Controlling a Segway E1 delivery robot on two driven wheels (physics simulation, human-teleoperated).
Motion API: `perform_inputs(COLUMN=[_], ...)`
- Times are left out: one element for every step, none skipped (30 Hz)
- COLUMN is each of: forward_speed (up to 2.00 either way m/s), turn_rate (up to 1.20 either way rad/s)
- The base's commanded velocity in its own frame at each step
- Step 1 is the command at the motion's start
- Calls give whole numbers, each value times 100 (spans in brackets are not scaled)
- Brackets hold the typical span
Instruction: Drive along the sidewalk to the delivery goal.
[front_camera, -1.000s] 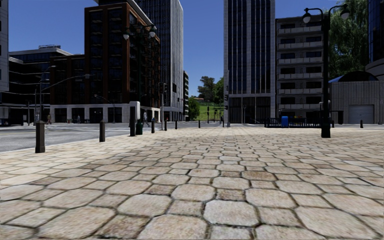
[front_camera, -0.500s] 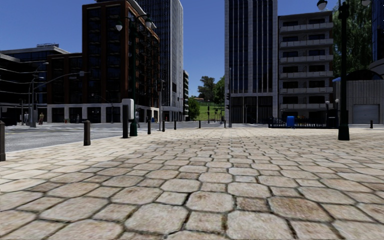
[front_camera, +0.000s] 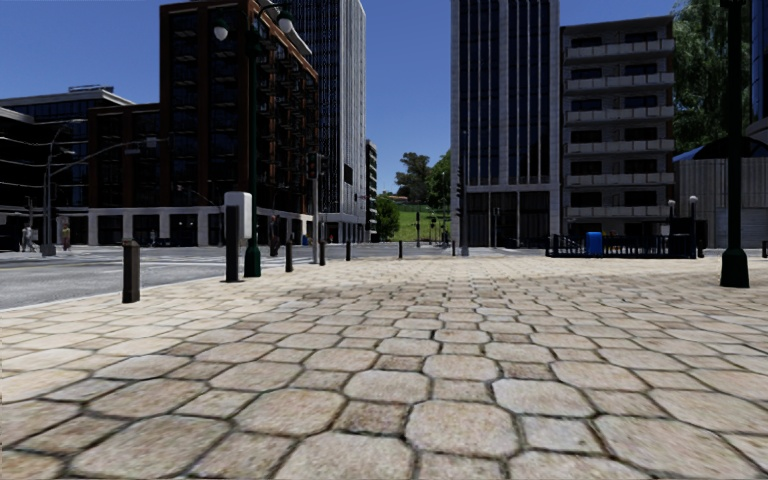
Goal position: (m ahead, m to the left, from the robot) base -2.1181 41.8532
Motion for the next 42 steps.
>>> perform_inputs(forward_speed=[200,200,200,200,200,200,200,200,200,200,200,200,200,200,200,200,200,200,200,200,200,200,200,200,200,200,200,200,200,200,200,200,200,200,200,200,200,200,200,200,200,200], turn_rate=[0,0,0,0,0,0,0,0,0,0,0,0,0,0,0,0,0,0,0,0,0,0,0,0,0,0,0,0,0,0,0,0,0,0,0,0,0,0,0,0,0,0])
